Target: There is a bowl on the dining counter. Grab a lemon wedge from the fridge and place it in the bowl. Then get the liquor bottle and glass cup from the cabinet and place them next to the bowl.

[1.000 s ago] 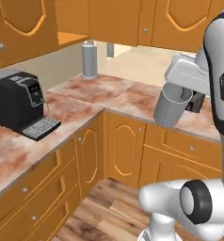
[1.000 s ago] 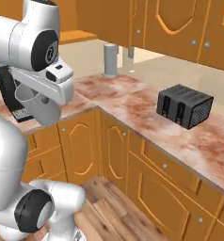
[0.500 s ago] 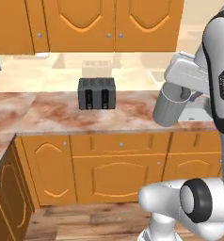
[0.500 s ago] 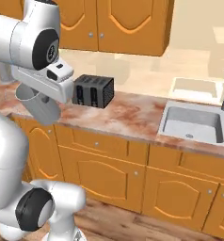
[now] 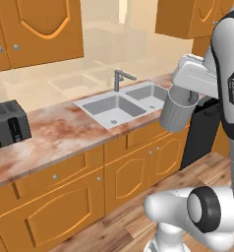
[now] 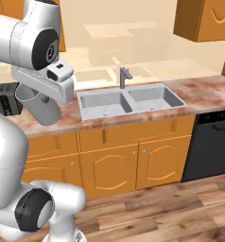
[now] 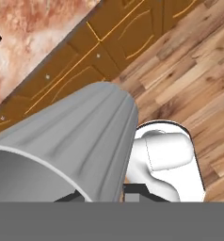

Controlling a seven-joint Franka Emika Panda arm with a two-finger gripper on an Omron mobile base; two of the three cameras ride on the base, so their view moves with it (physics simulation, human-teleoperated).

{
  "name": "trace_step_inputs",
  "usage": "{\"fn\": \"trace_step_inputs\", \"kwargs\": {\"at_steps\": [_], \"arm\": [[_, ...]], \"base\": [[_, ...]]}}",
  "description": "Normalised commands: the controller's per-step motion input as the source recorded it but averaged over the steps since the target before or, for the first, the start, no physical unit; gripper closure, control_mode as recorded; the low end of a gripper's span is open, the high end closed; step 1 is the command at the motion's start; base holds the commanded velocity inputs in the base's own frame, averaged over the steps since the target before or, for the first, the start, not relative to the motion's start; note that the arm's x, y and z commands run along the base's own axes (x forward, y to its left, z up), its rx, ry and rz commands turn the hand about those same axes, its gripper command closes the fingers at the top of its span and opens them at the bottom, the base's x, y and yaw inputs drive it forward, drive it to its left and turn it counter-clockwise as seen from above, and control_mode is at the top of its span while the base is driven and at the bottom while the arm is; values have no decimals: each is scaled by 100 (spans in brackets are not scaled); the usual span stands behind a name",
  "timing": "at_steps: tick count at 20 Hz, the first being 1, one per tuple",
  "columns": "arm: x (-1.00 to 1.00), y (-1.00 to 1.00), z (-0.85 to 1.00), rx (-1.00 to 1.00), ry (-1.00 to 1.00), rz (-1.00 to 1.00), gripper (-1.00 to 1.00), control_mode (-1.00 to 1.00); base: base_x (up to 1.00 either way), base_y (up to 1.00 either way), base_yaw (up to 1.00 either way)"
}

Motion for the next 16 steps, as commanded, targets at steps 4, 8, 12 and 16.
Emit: {"fn": "trace_step_inputs", "kwargs": {"at_steps": [4,8,12,16], "arm": [[0,0,0,0,0,0,100,100],[0,0,0,0,0,0,100,100],[0,0,0,0,0,0,100,100],[0,0,0,0,0,0,100,100]], "base": [[-6,-40,-86],[-4,-47,-85],[0,-56,-84],[0,-63,-82]]}}
